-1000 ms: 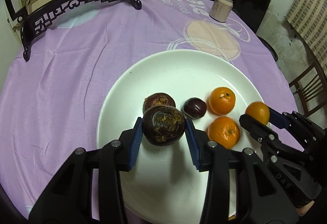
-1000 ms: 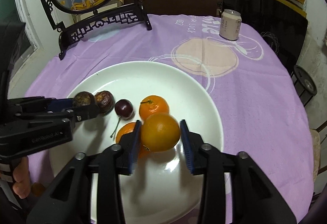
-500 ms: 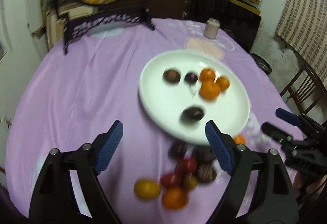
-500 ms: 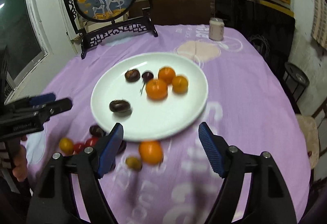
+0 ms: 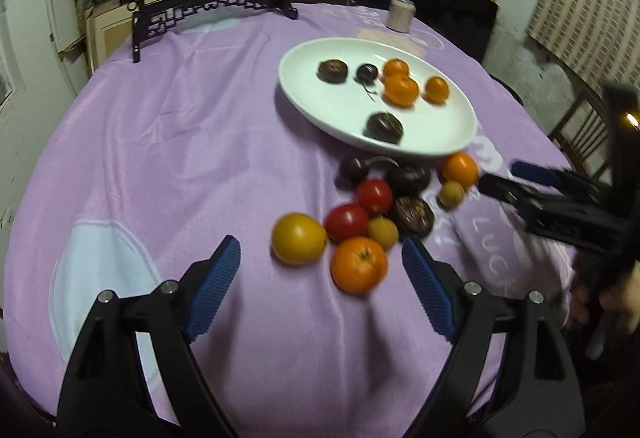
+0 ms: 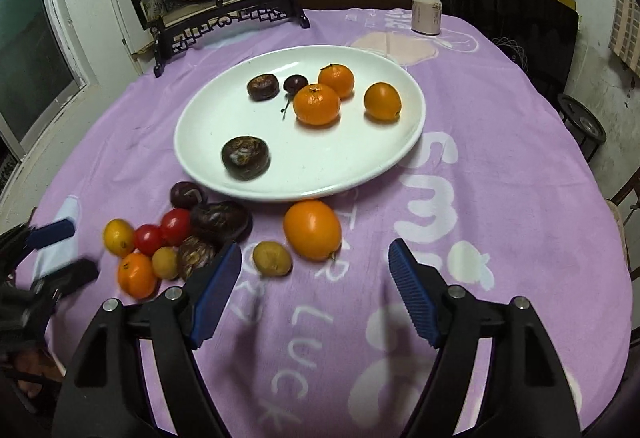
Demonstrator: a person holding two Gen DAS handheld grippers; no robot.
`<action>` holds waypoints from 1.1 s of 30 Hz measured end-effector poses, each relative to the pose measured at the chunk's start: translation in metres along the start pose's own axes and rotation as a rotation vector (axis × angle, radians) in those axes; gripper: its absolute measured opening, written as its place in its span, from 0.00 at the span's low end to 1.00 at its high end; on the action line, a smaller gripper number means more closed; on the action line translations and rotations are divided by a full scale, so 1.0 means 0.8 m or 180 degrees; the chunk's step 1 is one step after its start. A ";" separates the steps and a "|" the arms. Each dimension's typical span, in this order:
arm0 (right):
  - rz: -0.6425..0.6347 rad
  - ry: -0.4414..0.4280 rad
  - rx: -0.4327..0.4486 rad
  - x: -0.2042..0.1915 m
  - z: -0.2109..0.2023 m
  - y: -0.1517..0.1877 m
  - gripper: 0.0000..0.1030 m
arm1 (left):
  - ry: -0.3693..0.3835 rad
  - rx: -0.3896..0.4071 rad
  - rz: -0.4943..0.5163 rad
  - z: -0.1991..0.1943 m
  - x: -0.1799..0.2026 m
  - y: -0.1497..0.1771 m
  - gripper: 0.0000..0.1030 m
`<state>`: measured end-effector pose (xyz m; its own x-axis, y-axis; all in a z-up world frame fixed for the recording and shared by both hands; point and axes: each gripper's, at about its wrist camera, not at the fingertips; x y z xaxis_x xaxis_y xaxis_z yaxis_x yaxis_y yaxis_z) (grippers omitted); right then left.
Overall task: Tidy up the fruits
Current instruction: 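Grasp an orange with the right tool while the left tool grasps a tangerine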
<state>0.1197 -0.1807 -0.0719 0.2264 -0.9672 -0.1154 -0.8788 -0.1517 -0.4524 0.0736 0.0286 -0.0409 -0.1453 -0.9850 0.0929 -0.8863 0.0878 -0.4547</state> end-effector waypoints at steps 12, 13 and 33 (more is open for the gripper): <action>0.0110 -0.0248 -0.0142 0.010 0.044 -0.027 0.37 | 0.0061 -0.0070 -0.0019 0.002 -0.004 0.007 0.83; 0.0117 -0.0258 -0.0120 0.011 0.040 -0.025 0.37 | 0.0055 -0.0081 -0.0012 0.003 -0.001 0.007 0.83; 0.0161 -0.0310 -0.0231 0.048 -0.002 0.079 0.40 | -0.0009 -0.0309 -0.0020 0.061 0.031 -0.002 0.45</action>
Point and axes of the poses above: each gripper's, at about its wrist camera, not at the fingertips, and z roughly the way its jaws point, x to its right, y to its underside, and after that the axes turned 13 degrees about -x, right-handed
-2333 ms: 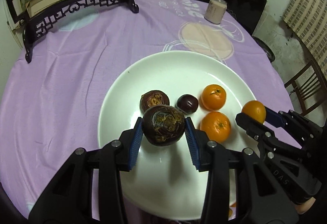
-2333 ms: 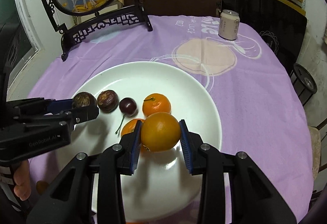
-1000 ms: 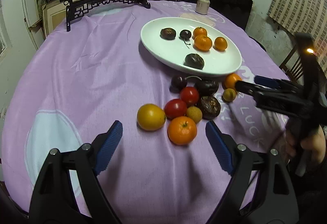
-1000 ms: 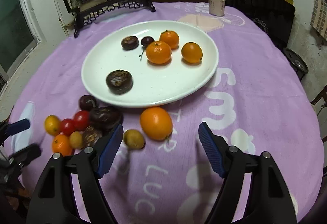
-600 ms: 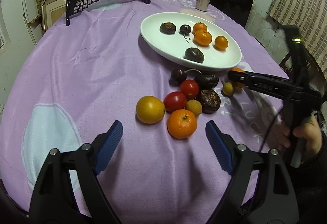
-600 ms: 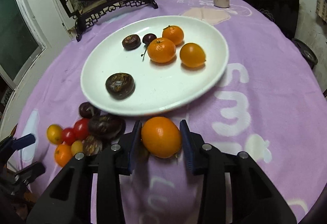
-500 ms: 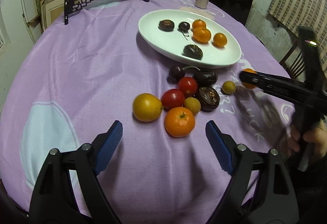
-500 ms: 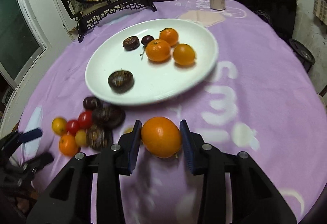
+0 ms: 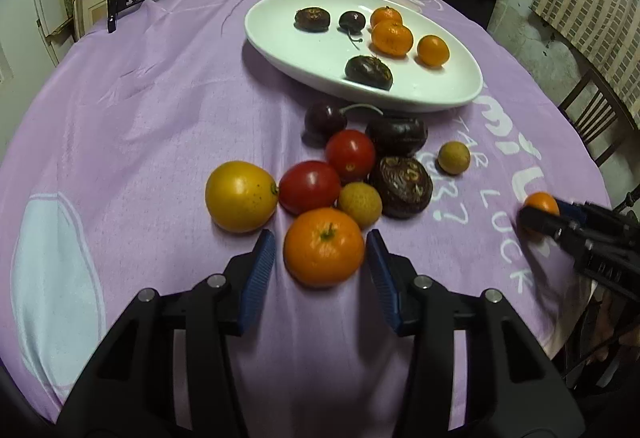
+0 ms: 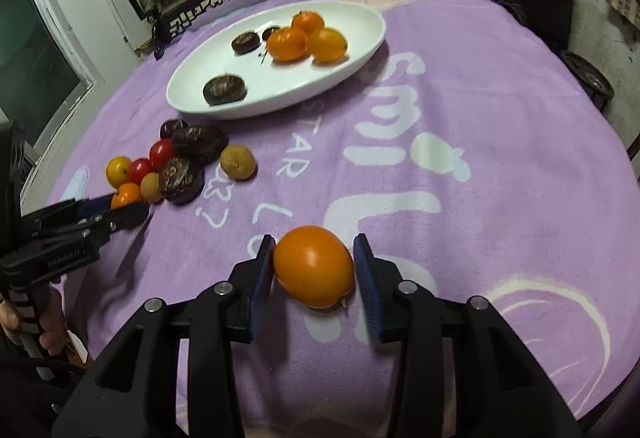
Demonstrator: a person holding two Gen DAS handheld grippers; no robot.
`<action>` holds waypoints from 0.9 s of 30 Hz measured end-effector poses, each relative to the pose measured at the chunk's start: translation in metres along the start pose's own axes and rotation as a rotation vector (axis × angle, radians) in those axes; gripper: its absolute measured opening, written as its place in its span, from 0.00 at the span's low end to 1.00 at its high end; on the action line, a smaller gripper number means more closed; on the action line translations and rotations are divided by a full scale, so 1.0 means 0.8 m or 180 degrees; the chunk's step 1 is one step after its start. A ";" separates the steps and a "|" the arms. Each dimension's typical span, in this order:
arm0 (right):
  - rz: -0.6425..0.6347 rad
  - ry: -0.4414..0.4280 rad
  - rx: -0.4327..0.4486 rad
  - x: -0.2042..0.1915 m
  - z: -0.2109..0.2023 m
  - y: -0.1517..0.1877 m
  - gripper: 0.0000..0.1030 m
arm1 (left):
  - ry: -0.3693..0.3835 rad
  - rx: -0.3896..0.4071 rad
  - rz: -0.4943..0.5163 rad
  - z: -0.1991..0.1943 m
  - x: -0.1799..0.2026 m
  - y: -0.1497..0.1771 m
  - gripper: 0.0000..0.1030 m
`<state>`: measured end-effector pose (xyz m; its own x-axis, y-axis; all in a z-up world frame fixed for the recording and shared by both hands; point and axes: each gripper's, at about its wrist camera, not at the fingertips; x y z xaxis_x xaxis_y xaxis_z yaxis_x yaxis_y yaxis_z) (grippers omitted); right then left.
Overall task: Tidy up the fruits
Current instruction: 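Grasp an orange with the right tool while the left tool grasps a tangerine, then carry both fruits to the white plate and open both tools to release them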
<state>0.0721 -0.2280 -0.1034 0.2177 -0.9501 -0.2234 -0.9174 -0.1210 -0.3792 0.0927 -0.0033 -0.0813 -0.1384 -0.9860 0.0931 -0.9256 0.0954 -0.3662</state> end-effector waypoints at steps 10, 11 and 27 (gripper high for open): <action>-0.0090 0.0137 0.0020 -0.010 -0.003 0.003 0.37 | -0.0006 0.0068 0.0037 -0.017 -0.001 0.007 0.36; -0.0085 0.0128 0.0042 -0.011 -0.006 0.003 0.37 | 0.0009 0.0091 0.0036 -0.022 -0.001 0.009 0.36; -0.0286 0.0003 0.0201 -0.047 -0.025 -0.047 0.37 | 0.0171 0.0163 0.0065 -0.056 -0.002 -0.027 0.36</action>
Point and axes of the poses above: each gripper's, at about its wrist camera, not at the fingertips, and z roughly the way its jaws point, x to its right, y to its underside, and after that the axes turned 13 degrees about -x, right-handed
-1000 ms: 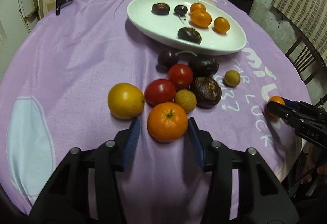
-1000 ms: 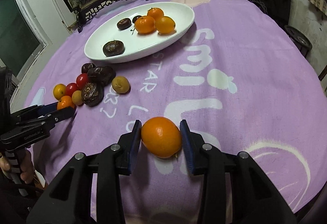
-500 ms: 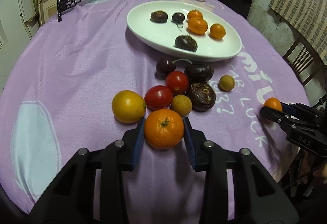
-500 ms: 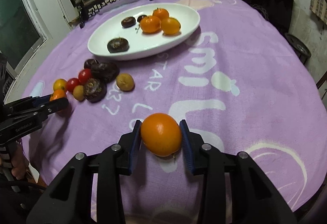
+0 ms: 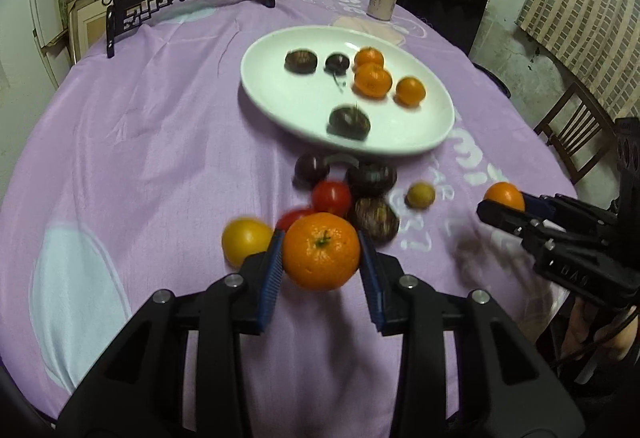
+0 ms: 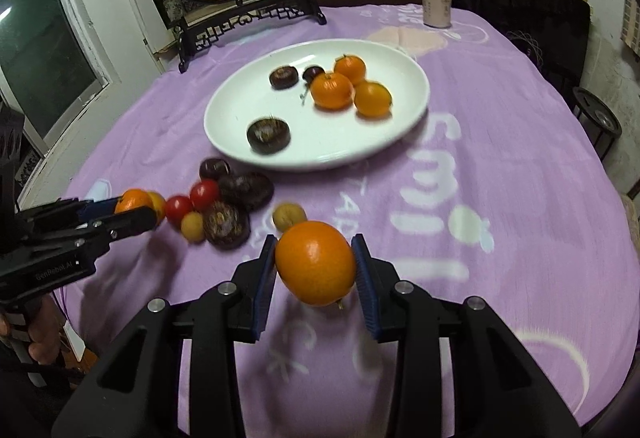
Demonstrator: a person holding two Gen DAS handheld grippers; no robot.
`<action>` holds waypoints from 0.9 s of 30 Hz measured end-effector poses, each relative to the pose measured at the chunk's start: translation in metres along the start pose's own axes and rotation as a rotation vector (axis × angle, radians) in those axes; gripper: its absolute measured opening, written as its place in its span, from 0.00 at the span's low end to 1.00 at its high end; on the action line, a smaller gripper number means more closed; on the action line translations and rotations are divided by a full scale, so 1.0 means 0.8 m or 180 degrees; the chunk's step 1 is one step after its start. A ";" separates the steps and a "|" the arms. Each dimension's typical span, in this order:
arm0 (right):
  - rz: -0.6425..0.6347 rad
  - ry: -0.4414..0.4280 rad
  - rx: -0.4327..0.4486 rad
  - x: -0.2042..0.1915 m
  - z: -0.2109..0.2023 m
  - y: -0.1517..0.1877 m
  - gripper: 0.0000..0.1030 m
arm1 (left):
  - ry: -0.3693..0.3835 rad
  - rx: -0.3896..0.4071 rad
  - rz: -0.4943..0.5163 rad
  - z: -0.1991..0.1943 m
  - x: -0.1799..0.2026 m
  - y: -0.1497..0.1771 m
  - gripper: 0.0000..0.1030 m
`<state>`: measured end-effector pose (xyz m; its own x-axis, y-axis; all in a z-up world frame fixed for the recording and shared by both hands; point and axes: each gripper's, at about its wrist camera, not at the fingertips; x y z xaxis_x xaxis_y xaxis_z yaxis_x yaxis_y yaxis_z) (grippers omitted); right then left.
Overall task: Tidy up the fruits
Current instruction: 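Carry both fruits to the white plate and open both tools to release them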
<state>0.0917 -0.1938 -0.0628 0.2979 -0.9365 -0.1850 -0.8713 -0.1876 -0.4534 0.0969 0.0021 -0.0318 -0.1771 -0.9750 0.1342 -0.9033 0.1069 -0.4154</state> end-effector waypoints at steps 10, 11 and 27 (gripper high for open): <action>0.0005 0.0199 0.0239 0.021 0.010 -0.141 0.37 | -0.0178 0.0030 -0.0052 0.022 -0.009 -0.166 0.36; 0.0035 0.0221 0.0224 0.027 0.018 -0.155 0.37 | -0.0176 0.0005 -0.0076 0.031 -0.010 -0.180 0.36; 0.0116 0.0354 0.0112 0.054 0.089 -0.217 0.60 | -0.0110 -0.0134 -0.0214 0.104 -0.023 -0.247 0.57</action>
Point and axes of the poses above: each gripper's, at about its wrist camera, not at the fingertips, and z roughly the way its jaws point, x to its right, y to its underside, and after that the axes turned 13 degrees about -x, right-handed
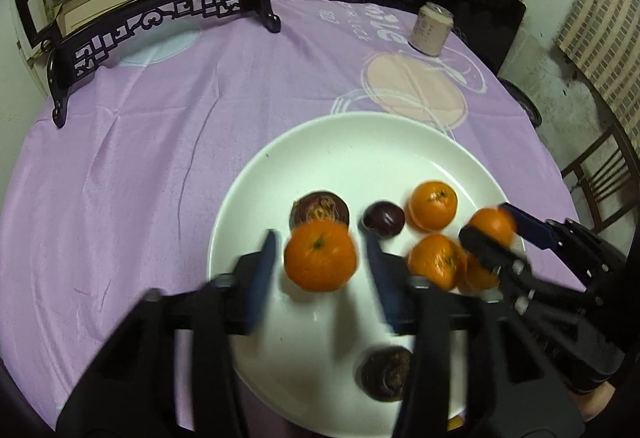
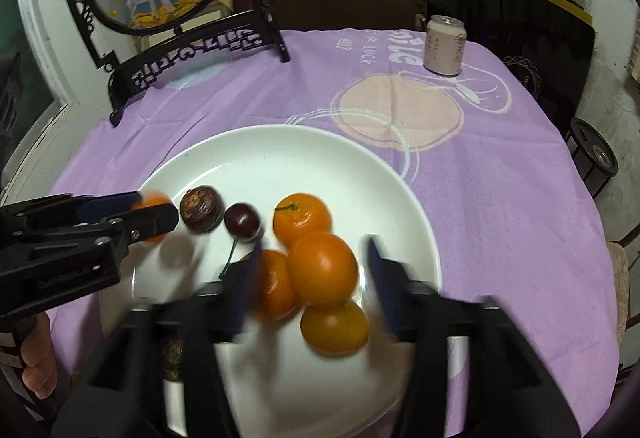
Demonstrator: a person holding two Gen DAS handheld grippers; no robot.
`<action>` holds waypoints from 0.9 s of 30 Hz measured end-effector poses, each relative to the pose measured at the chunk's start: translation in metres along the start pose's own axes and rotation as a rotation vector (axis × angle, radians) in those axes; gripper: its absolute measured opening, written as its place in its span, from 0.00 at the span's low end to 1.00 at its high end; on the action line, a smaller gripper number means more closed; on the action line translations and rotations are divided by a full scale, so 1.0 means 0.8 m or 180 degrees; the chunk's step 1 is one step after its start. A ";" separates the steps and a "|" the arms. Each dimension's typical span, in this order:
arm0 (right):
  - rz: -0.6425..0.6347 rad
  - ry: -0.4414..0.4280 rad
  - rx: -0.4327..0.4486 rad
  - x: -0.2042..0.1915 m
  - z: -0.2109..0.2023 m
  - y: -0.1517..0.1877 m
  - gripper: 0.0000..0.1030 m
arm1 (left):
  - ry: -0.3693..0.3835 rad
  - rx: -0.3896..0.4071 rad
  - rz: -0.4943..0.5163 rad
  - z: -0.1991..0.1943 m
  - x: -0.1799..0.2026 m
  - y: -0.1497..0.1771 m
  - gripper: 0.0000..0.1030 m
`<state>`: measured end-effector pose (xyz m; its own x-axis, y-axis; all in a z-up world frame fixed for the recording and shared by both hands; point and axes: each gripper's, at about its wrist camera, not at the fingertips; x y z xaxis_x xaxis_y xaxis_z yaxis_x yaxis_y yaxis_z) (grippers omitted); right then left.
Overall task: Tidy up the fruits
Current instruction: 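Carry both fruits to the white plate and open both tools to release them, then grasp a yellow citrus with the left tool while the right tool grasps a small yellow-brown fruit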
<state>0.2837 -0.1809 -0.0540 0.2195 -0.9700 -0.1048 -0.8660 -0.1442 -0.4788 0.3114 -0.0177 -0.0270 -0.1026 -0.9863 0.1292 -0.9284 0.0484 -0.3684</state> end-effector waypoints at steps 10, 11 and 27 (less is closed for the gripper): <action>0.0014 0.0022 0.0236 0.000 -0.099 0.080 0.74 | 0.0023 0.0539 -0.0062 -0.106 -0.018 0.113 0.87; 0.0043 -0.0004 0.0272 0.000 -0.108 0.100 0.76 | 0.0023 0.0565 -0.0078 -0.111 -0.020 0.128 0.88; -0.0132 -0.0006 -0.0012 -0.045 -0.105 0.204 0.79 | -0.0121 0.0406 -0.0230 -0.111 -0.057 0.260 0.88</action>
<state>0.0965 -0.1860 -0.0549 0.2560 -0.9628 -0.0866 -0.8579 -0.1850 -0.4794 0.0911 0.0514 -0.0278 -0.0214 -0.9918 0.1257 -0.8797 -0.0410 -0.4738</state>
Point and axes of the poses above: each gripper's, at about its wrist camera, not at the fingertips, and z roughly the way its jaws point, x to its right, y to its underside, and after that the axes turned 13 degrees about -x, right-handed
